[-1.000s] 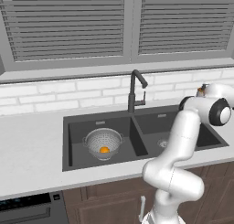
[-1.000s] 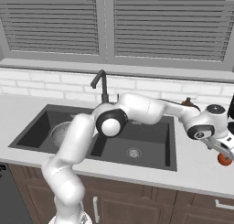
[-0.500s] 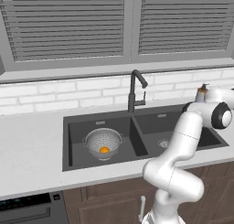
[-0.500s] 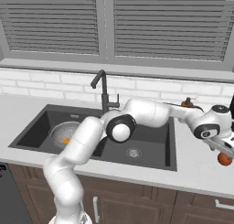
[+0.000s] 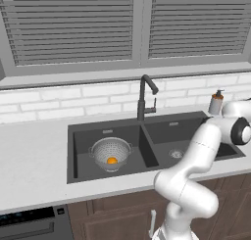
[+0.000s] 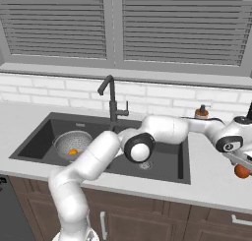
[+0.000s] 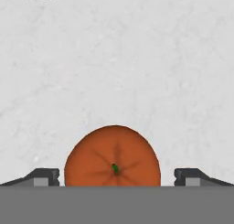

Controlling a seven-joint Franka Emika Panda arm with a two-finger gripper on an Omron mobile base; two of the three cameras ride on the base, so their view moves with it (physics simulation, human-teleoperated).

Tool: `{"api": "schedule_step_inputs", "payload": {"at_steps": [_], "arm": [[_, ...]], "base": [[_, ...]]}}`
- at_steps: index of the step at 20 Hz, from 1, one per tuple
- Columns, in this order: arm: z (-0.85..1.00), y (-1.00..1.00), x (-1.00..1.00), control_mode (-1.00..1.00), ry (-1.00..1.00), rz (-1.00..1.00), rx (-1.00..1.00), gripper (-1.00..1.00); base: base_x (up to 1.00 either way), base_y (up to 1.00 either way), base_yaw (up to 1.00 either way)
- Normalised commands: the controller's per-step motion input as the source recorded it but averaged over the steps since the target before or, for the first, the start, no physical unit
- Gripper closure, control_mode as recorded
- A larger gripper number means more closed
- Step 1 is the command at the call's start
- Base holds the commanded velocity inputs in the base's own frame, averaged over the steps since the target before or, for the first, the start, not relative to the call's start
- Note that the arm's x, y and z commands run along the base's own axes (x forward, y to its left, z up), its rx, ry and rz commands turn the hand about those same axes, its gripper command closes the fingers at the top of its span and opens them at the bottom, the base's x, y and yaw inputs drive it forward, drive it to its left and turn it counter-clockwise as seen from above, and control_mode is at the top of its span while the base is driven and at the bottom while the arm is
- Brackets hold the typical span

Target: Put the colander in the sink, put the orange, orange in the colander, and turn on the sink faucet and pour water over the colander.

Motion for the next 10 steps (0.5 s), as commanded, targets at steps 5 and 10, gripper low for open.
{"api": "schedule_step_inputs", "payload": {"at_steps": [5,10], "arm": [[-0.2,-0.02,0.0,-1.0,0.01,0.0,0.03,-1.0],[-0.27,0.02,-0.1,-1.0,0.01,0.0,0.07,-1.0]], "base": [[0.0,0.0,0.0],[0.0,0.0,0.0]]}}
